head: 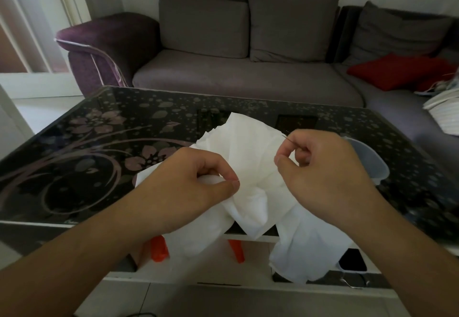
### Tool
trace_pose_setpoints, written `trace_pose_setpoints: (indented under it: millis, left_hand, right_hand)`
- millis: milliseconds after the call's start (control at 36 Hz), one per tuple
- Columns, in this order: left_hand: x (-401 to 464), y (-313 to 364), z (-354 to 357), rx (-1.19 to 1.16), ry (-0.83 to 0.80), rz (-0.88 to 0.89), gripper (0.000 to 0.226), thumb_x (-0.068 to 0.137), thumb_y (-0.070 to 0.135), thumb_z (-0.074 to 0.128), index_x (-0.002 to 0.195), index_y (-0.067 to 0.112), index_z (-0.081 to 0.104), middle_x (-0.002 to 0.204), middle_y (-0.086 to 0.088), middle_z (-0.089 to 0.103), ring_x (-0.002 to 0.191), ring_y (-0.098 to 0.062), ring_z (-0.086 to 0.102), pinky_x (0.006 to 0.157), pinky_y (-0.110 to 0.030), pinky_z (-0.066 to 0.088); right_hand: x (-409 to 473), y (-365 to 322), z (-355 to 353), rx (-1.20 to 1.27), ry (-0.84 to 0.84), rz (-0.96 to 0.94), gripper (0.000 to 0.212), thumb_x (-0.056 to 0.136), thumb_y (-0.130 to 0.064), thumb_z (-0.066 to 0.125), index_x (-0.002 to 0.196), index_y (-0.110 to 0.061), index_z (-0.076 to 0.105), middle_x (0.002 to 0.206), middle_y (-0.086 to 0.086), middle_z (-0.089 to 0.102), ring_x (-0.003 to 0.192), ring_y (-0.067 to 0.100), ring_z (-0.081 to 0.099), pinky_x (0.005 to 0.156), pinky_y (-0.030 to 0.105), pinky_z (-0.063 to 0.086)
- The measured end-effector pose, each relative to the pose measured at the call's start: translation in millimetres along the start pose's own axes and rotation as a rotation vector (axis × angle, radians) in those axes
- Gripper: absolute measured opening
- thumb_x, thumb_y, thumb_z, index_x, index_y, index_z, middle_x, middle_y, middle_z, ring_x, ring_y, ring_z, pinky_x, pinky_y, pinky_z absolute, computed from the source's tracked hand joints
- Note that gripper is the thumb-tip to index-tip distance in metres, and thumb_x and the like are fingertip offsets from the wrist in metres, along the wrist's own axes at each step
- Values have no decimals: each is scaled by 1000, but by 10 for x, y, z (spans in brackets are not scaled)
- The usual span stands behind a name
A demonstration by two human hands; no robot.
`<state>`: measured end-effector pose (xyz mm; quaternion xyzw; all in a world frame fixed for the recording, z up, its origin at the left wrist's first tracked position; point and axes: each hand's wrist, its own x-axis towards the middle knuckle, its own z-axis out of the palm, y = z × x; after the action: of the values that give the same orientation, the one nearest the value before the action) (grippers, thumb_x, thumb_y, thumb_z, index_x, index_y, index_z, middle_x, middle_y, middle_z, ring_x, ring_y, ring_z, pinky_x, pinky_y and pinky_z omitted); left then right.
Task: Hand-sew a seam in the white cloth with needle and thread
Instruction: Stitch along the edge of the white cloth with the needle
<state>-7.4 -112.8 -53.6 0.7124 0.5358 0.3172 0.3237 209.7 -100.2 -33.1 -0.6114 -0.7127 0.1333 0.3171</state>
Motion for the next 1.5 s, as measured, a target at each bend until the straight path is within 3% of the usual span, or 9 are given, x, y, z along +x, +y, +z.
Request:
trace_pose_setpoints:
  millis: [222, 389, 750, 944, 1028, 1111, 1195, 1389, 1500]
  left_hand:
    - [6, 9, -2, 3, -4, 31, 8, 92, 34, 73, 88, 37, 80, 92, 22, 76, 89, 0, 72, 86, -27, 61]
    - [-12, -23, -11, 18, -8, 59, 8, 92, 37, 72, 89, 39, 79, 87, 13, 76, 84, -9, 73, 80, -36, 62]
    - [-2, 7, -20, -25, -2, 29, 8, 91, 32, 74, 88, 36, 80, 94, 27, 75, 91, 6, 71, 82, -16, 60]
    - [-13, 13, -39, -3, -5, 29, 9, 92, 32, 74, 87, 36, 80, 93, 28, 75, 92, 7, 70, 77, -8, 53]
    - [-19, 16, -33, 10, -8, 40, 9, 93, 34, 73, 88, 38, 80, 91, 26, 75, 89, 4, 70, 76, -12, 52]
    - [-22, 7, -31, 21, -4, 49, 8, 92, 37, 73, 86, 39, 79, 86, 20, 76, 82, -2, 71, 74, -23, 58]
    - [-30, 14, -28, 10, -10, 37, 8, 90, 38, 73, 86, 39, 79, 88, 21, 77, 86, -2, 72, 83, -29, 61]
    - [-18, 40, -36, 1, -7, 28, 8, 91, 33, 74, 86, 36, 80, 92, 27, 76, 90, 6, 71, 83, -18, 57]
    - [-22, 43, -40, -21, -11, 35, 9, 92, 32, 74, 86, 34, 81, 92, 24, 77, 90, 3, 72, 83, -19, 57]
  right_hand:
    - [-25, -38, 10, 121, -197, -100, 22, 95, -18, 71, 97, -40, 66, 63, -16, 54, 62, -1, 56, 55, 8, 44]
    - [-58, -98, 105, 129, -312, -147, 4, 92, -37, 74, 95, -39, 73, 53, -12, 46, 51, 5, 47, 52, 11, 40]
    - [-15, -16, 54, 187, -52, -51, 20, 92, -20, 75, 75, -29, 71, 52, -12, 54, 49, 3, 51, 48, 12, 38]
    - [-46, -62, 79, 89, -137, -88, 21, 95, -23, 71, 101, -42, 66, 59, -13, 52, 59, 3, 54, 53, 13, 40]
    - [-81, -105, 92, 143, -268, -148, 21, 94, -24, 72, 107, -40, 68, 57, -13, 50, 55, 3, 50, 54, 11, 43]
    - [-78, -99, 158, 102, -275, -164, 4, 93, -36, 72, 90, -38, 71, 58, -12, 52, 56, 5, 50, 53, 14, 42]
    - [-69, -83, 176, 66, -230, -153, 14, 94, -36, 71, 80, -35, 70, 64, -21, 56, 64, -1, 55, 58, 13, 39]
    - [-44, -35, 96, 30, -123, -67, 19, 94, -25, 70, 77, -32, 64, 57, -15, 56, 55, 4, 55, 52, 13, 41]
    - [-17, -11, 89, 6, 5, 90, 20, 94, -25, 70, 80, -33, 59, 80, -16, 65, 72, 6, 64, 59, 17, 49]
